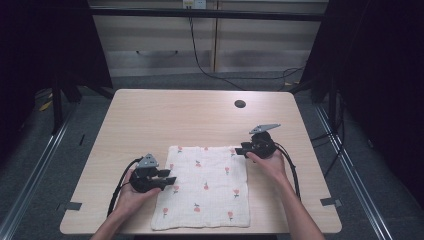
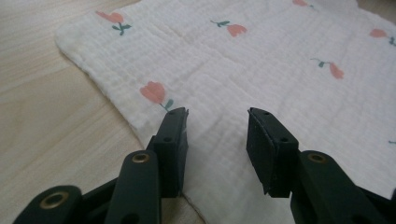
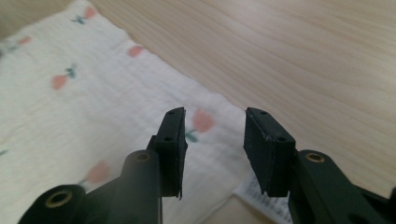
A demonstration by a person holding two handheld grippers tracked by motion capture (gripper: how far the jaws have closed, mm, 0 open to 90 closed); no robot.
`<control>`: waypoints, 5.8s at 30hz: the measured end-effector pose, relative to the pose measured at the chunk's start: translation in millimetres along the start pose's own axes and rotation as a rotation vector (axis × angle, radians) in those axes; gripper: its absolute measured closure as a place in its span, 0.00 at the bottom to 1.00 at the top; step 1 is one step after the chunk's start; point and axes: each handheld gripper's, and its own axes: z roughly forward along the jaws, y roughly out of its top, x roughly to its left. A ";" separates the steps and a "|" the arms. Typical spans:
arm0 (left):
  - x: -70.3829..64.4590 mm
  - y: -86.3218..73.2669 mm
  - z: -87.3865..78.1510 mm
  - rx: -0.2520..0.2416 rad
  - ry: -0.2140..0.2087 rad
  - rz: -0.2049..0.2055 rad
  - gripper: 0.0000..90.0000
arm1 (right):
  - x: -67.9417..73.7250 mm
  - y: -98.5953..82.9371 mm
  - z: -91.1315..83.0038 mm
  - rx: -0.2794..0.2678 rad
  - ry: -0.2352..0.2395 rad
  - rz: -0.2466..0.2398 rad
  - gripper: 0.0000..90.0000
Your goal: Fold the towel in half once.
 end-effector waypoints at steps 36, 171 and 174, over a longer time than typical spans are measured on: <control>7.6 1.3 -18.5 -0.003 0.037 -0.050 0.54 | -14.8 7.6 8.4 -0.052 0.085 0.063 0.96; 6.7 2.4 -53.3 -0.157 -0.001 -0.048 0.95 | 44.6 -34.5 -73.1 -0.164 0.121 -0.087 0.96; 4.7 -3.8 -50.9 -0.139 -0.010 -0.048 0.95 | 46.9 -42.1 -69.4 -0.151 0.134 -0.080 0.96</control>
